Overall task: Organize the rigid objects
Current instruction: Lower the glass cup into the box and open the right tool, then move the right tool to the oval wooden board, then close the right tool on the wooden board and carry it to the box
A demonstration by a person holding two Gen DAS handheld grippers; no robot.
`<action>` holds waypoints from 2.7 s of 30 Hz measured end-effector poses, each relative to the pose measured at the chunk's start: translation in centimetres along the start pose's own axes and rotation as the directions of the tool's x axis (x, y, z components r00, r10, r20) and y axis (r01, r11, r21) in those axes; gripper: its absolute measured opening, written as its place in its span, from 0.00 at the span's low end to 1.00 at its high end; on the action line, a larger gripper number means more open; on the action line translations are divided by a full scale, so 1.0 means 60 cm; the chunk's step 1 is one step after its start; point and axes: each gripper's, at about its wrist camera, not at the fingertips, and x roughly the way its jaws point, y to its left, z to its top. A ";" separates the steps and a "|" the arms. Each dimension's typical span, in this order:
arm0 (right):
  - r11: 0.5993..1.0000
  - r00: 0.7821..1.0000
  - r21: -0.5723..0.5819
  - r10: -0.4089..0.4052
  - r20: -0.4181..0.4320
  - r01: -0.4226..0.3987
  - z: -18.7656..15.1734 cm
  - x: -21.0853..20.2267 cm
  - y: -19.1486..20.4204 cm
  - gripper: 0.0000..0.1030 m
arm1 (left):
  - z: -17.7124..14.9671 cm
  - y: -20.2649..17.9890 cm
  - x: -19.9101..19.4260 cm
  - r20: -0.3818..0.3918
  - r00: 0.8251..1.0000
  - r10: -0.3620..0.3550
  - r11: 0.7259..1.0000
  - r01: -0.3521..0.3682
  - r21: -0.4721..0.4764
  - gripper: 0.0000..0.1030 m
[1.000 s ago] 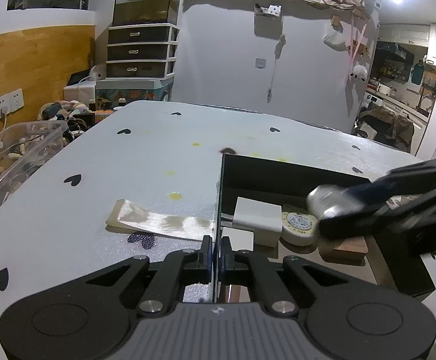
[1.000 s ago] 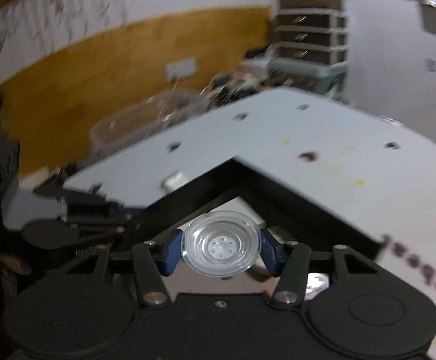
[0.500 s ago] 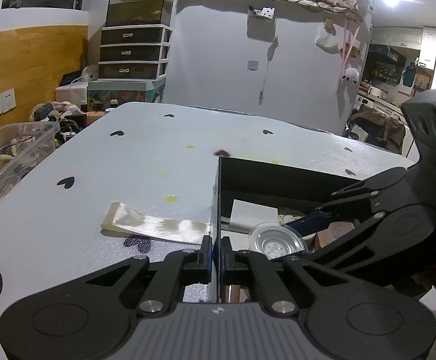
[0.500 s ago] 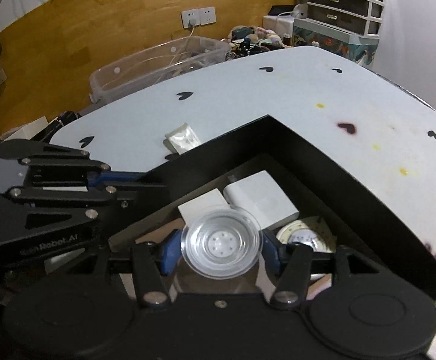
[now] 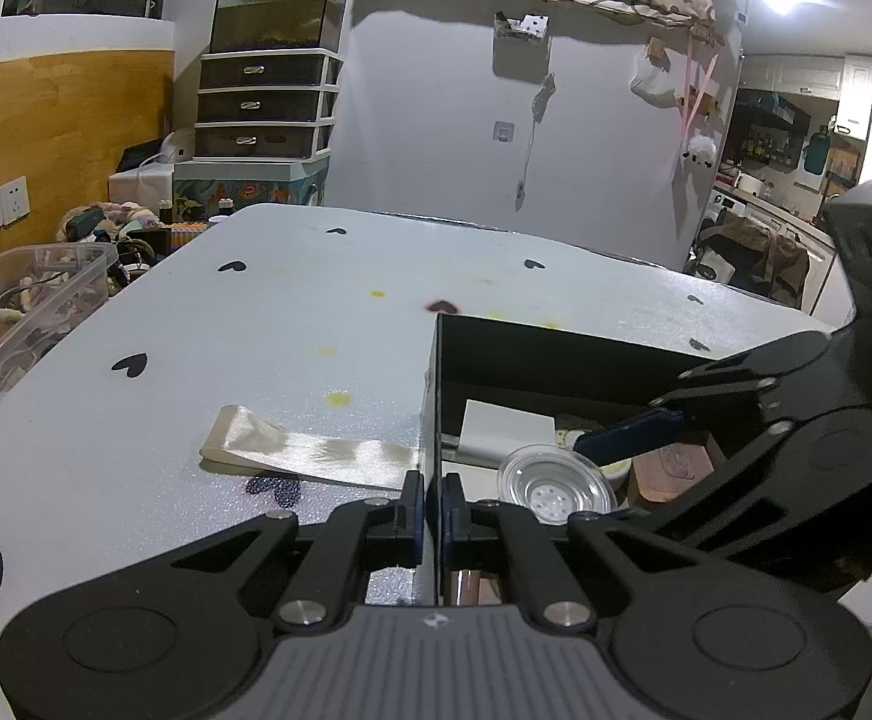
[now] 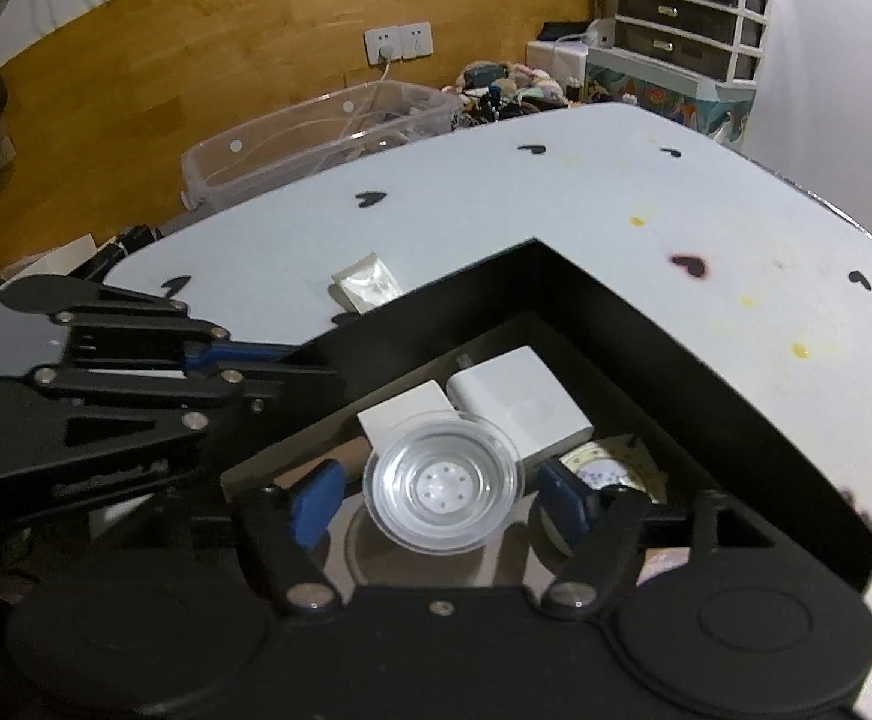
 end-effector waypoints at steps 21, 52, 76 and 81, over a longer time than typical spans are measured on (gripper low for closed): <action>0.986 0.967 0.113 -0.146 0.207 0.124 -0.060 -0.152 -0.028 1.00 | 0.002 -0.009 -0.006 -0.002 1.000 0.031 1.000 -0.031 -0.004 0.04; 0.557 0.709 0.578 -0.703 -0.055 0.597 -0.317 -0.274 -0.298 1.00 | 0.005 -0.016 -0.004 -0.002 0.999 0.052 0.999 -0.052 0.000 0.04; 0.563 0.792 0.627 -0.593 -0.149 0.539 -0.328 -0.252 -0.347 0.87 | 0.006 -0.017 -0.004 -0.003 0.999 0.052 0.999 -0.052 0.000 0.04; 0.582 0.804 0.621 -0.578 -0.138 0.525 -0.326 -0.258 -0.337 0.86 | 0.006 -0.017 -0.004 -0.004 0.999 0.052 0.999 -0.052 0.001 0.04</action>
